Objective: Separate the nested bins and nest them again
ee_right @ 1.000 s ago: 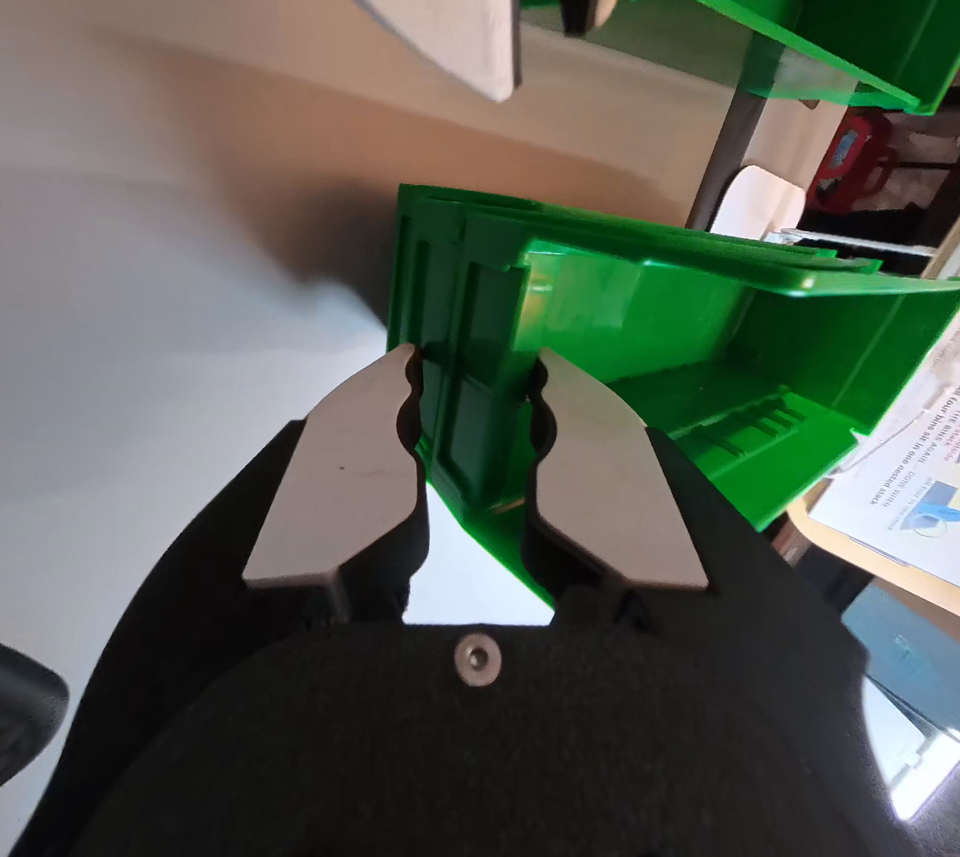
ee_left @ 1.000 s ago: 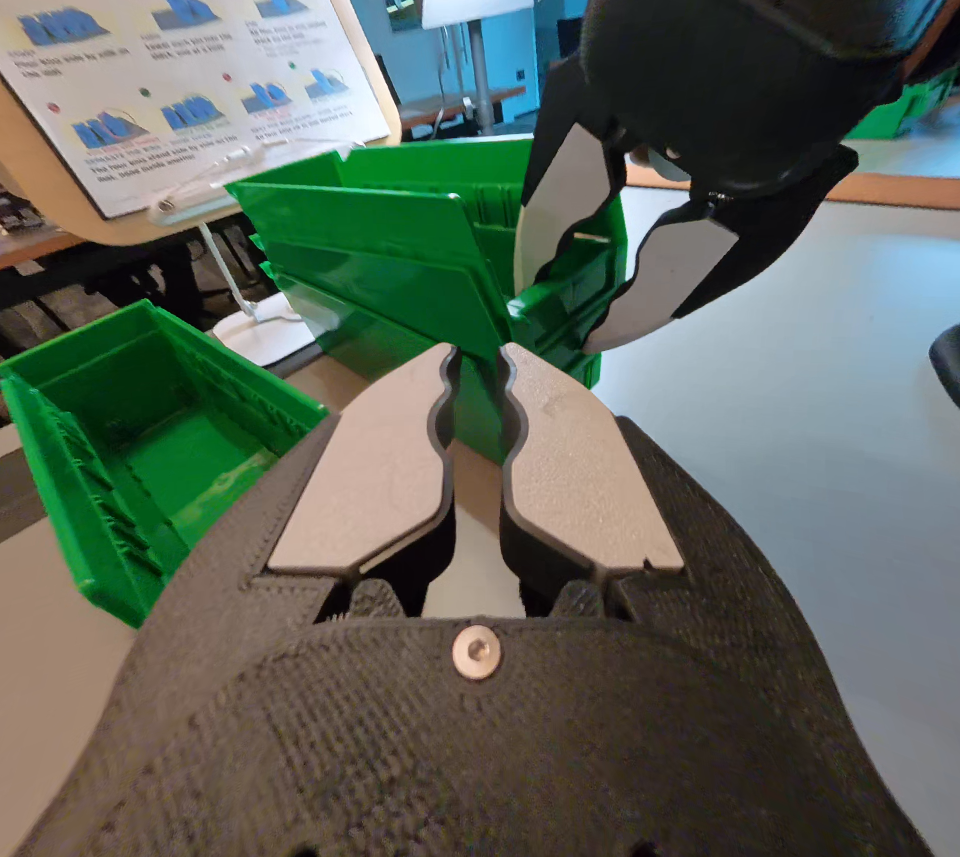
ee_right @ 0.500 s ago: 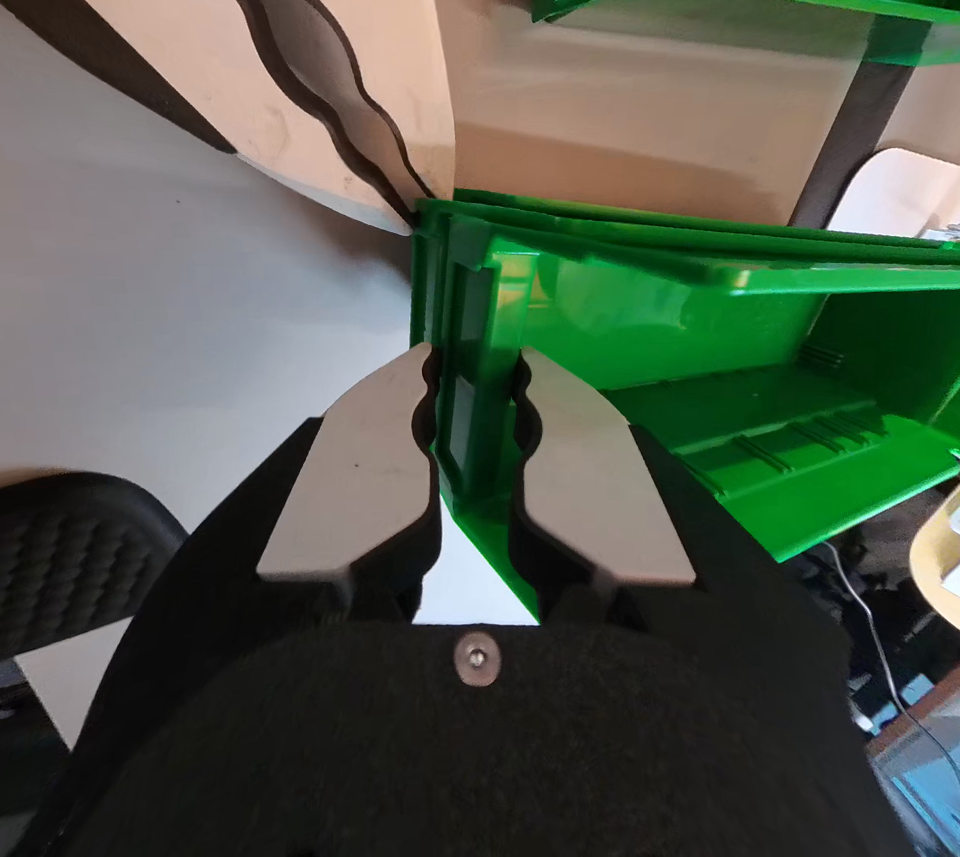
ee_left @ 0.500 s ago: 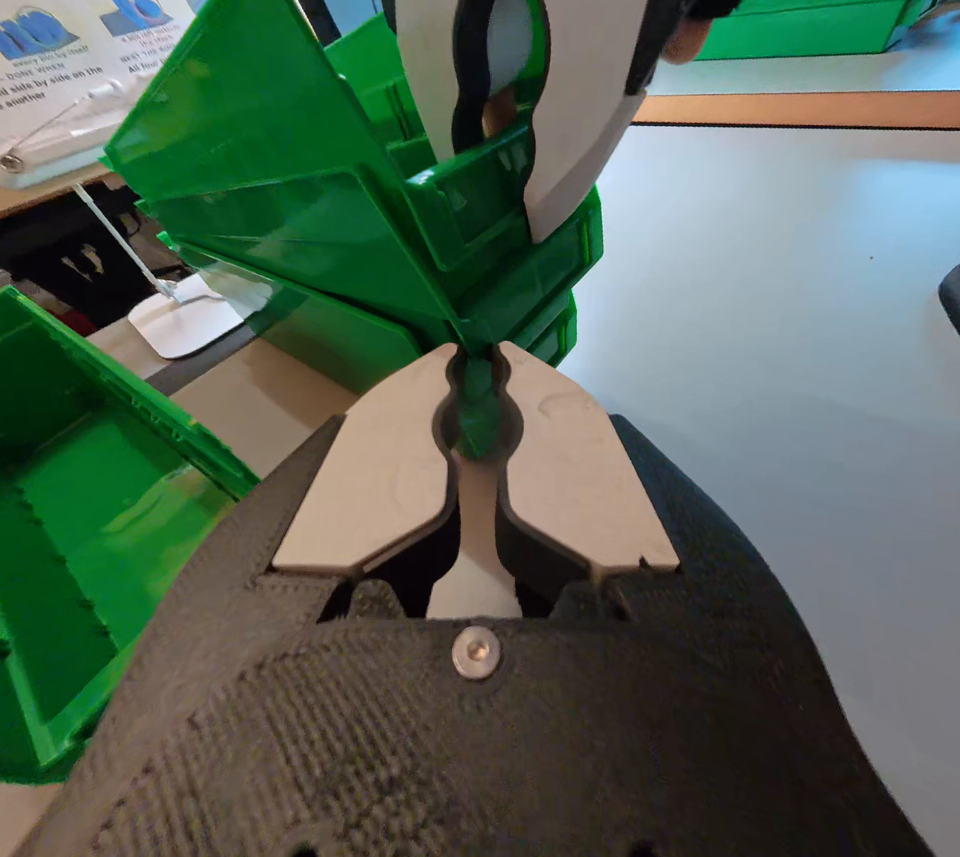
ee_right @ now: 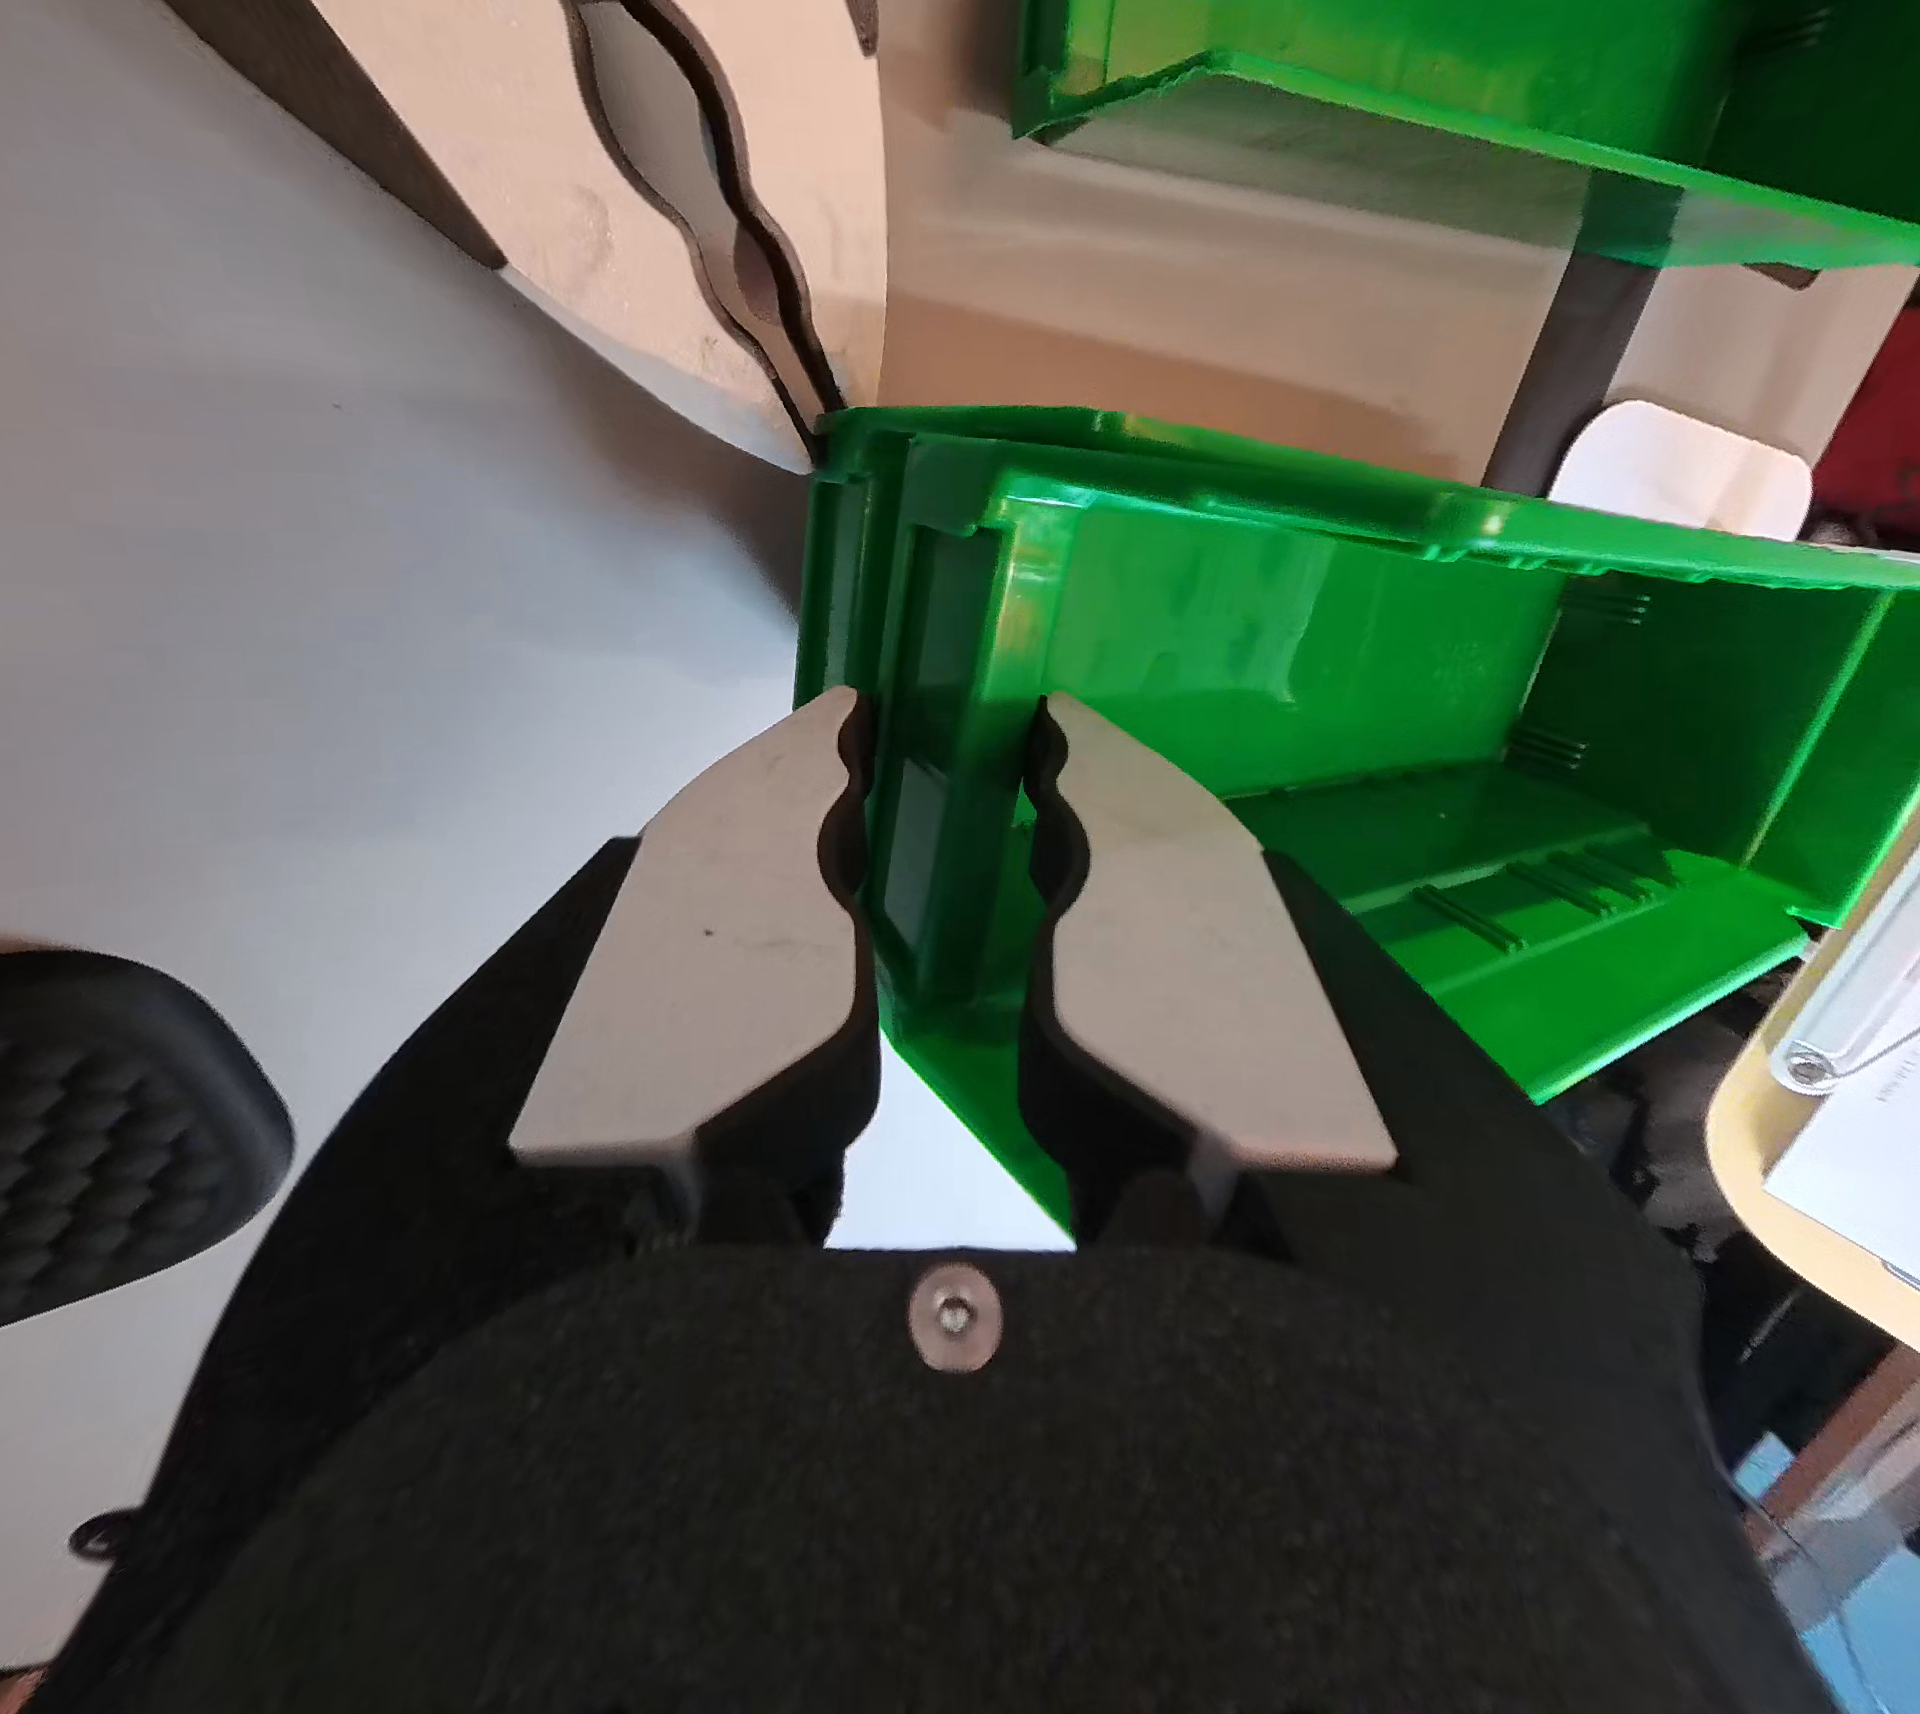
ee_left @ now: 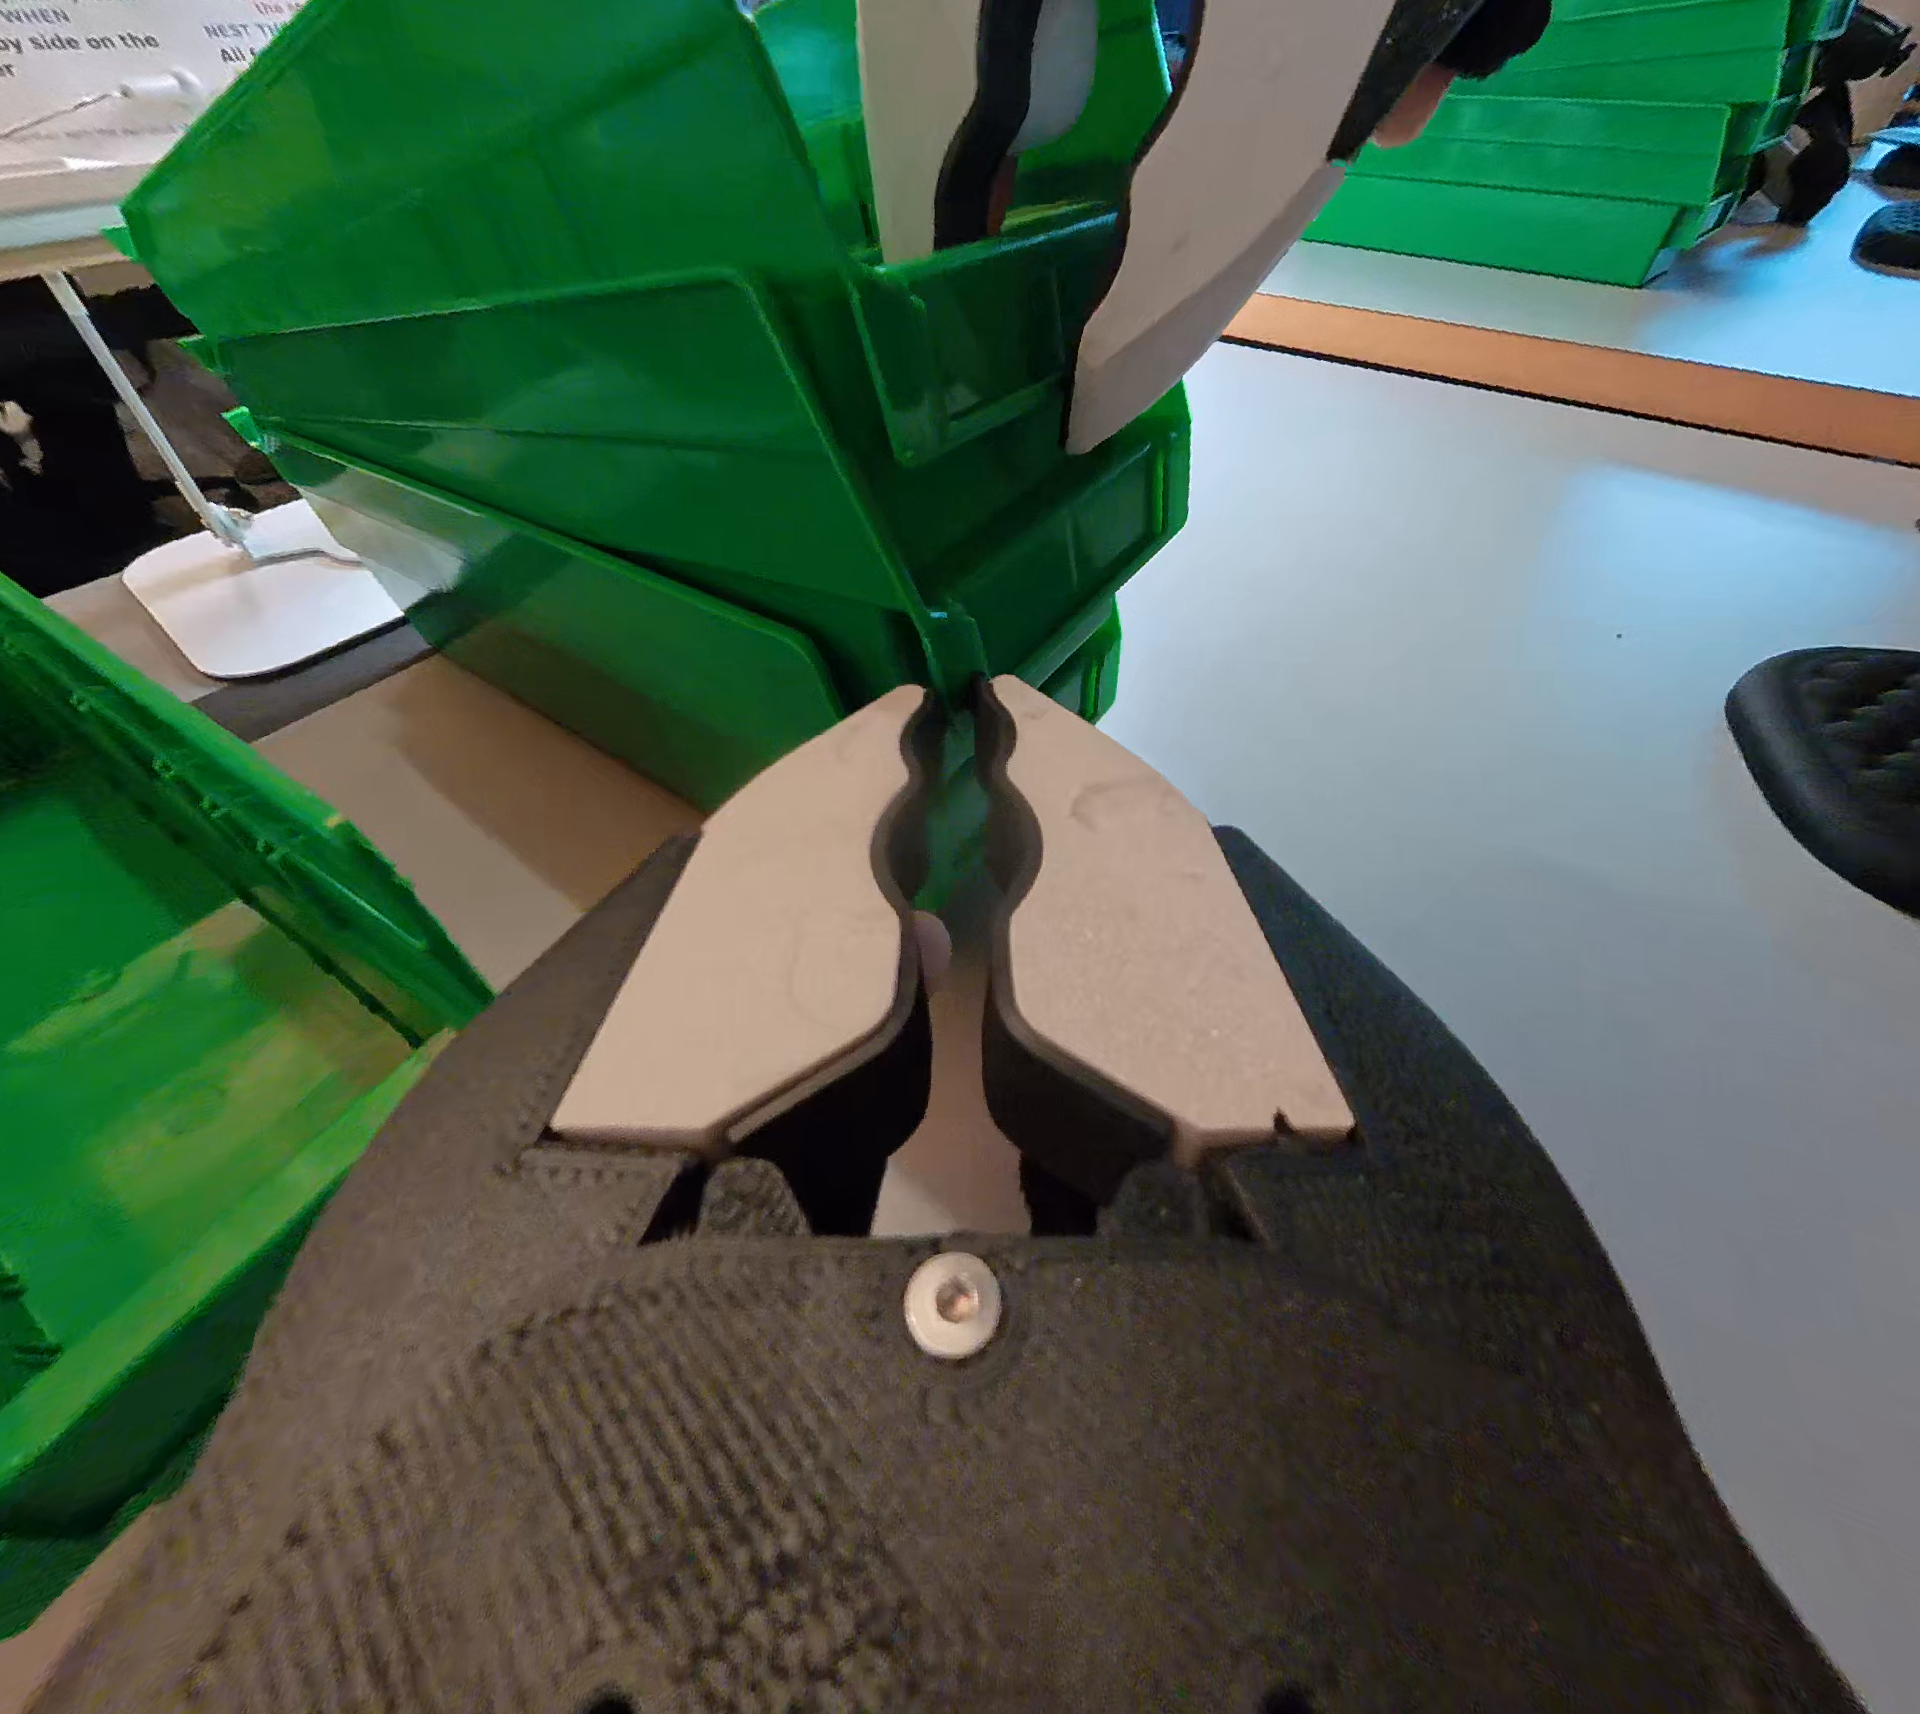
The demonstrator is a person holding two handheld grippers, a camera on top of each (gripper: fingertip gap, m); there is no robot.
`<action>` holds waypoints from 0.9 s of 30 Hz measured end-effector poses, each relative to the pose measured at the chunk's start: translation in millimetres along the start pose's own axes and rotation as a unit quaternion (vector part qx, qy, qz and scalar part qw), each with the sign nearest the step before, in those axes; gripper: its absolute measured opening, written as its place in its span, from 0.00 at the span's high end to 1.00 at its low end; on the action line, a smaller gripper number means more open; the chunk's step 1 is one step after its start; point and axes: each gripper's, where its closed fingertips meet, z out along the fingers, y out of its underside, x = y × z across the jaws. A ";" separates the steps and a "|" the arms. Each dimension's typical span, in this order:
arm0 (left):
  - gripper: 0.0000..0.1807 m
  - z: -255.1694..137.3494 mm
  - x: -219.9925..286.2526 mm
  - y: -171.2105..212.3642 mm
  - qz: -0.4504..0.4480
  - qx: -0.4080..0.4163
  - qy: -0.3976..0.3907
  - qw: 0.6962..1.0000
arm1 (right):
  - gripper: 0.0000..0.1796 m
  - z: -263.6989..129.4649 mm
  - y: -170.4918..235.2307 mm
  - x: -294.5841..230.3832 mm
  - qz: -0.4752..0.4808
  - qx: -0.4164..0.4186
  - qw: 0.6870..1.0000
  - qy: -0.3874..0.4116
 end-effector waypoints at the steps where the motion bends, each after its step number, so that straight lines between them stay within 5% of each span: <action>1: 0.97 0.3 0.2 0.5 -0.006 0.000 0.004 1.000 | 0.85 -0.4 0.0 0.6 -0.003 0.000 1.000 0.008; 6: 0.97 0.7 -7.3 14.8 -0.036 -0.021 -0.003 0.999 | 0.83 -48.2 -8.4 24.2 0.000 0.041 0.994 0.099; 19: 0.91 0.7 -5.1 10.8 -0.014 -0.007 -0.007 1.000 | 0.85 -122.2 9.7 64.4 0.051 0.094 0.978 0.181; 27: 0.84 -8.5 -10.1 -5.7 0.021 0.022 -0.034 0.999 | 0.85 -113.7 -4.3 58.8 0.021 0.083 0.981 0.172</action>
